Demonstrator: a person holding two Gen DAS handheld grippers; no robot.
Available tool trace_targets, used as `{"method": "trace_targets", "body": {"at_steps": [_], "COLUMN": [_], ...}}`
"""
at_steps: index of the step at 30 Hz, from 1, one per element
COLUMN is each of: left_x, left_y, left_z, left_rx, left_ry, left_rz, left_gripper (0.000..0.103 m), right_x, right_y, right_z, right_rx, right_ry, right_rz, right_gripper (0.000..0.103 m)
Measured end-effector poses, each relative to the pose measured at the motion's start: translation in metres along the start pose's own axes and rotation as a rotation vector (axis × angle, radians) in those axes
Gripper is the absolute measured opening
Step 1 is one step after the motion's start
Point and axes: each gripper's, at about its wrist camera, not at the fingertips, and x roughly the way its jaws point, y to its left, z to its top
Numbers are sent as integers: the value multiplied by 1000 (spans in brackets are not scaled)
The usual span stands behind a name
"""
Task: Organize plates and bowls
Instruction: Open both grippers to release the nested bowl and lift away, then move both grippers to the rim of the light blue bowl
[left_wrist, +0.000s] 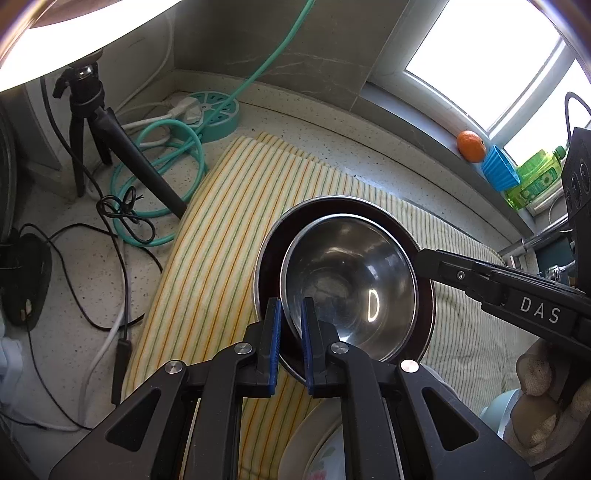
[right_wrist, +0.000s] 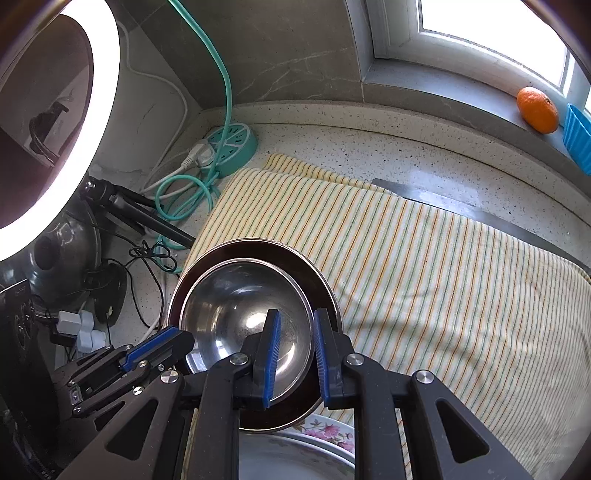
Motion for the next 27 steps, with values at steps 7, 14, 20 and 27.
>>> {"method": "trace_targets", "body": {"at_steps": [7, 14, 20, 27], "left_x": [-23, -43, -55, -57], "left_y": [-1, -9, -25, -53], "left_z": [2, -1, -7, -17], "left_rx": [8, 26, 70, 129], "left_ry": [-41, -64, -69, -37], "left_rz": [-22, -69, -115, -180], "left_gripper": [9, 9, 9, 9], "right_x": [-28, -64, -99, -134], "right_y": [-3, -9, -19, -49], "right_z": [-7, -22, -39, -71], "right_rx": [17, 45, 78, 139], "right_ry": [-46, -104, -164, -230], "right_rz": [25, 53, 64, 40], "right_gripper": [17, 17, 17, 17]}}
